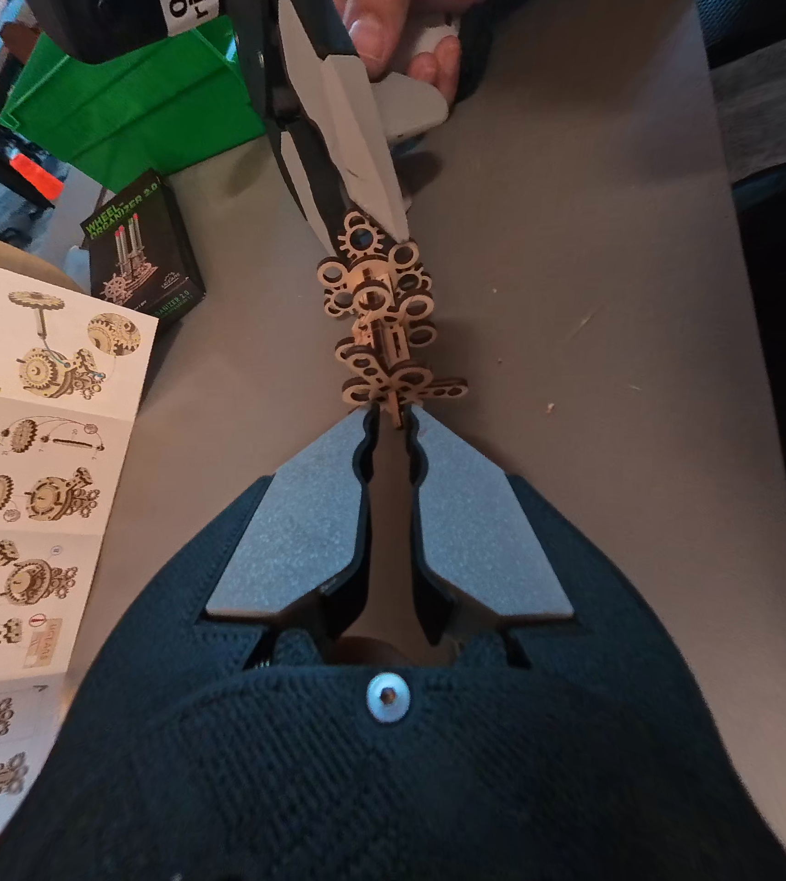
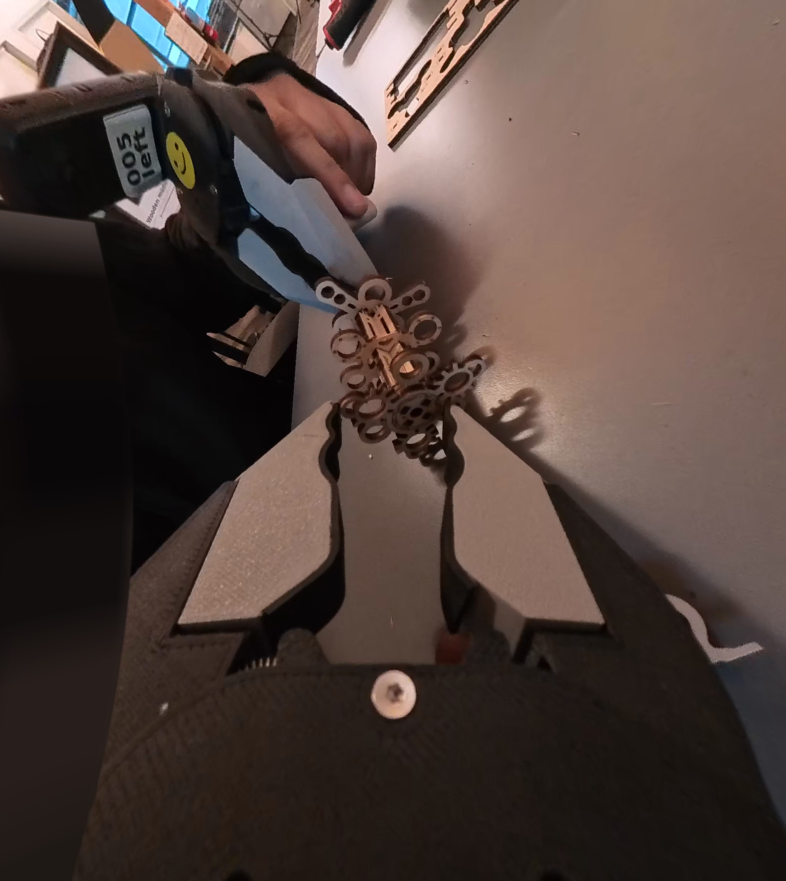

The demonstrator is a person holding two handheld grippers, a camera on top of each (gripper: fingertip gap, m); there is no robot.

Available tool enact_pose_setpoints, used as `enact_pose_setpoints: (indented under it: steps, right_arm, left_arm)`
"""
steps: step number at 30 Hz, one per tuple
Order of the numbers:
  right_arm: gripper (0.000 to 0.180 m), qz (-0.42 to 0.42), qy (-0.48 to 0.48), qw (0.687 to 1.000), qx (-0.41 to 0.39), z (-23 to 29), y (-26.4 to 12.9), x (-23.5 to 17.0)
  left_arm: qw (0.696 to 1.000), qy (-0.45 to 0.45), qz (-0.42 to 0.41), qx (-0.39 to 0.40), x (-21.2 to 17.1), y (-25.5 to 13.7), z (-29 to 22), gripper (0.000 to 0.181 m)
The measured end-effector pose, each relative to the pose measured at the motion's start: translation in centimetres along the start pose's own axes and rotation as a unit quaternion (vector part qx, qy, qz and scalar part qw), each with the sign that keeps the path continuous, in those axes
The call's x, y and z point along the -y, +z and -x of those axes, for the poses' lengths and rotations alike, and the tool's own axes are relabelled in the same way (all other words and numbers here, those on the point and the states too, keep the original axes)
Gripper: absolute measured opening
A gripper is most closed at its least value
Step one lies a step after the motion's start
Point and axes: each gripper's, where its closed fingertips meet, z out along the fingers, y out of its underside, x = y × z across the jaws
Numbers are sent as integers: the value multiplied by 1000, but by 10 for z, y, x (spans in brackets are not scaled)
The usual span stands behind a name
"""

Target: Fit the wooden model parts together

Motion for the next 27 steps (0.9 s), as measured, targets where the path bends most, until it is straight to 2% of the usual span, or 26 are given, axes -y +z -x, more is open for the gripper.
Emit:
enact_pose_setpoints:
  steps: [7, 12, 21, 24, 27]
  right_arm:
    - [39, -1, -31, 999, -24, -1, 0, 2]
    - [38, -9, -70, 996, -45, 1, 1, 4]
    - [38, -32, -64, 996, -49, 0, -3, 10]
    - [38, -33, -61, 996, -55, -3, -4, 10]
    - [38, -27, -52, 997, -56, -5, -3, 8]
  left_arm:
    - [995, 73, 19, 65, -1, 1, 8, 4]
    - [992, 83, 4, 91, 0, -2, 11, 3]
    - [953, 220, 14, 207, 3, -3, 21, 1]
    - [952, 227, 17, 206, 0, 0, 18, 4]
    - [966, 183, -3, 183, 1, 0, 14, 10]
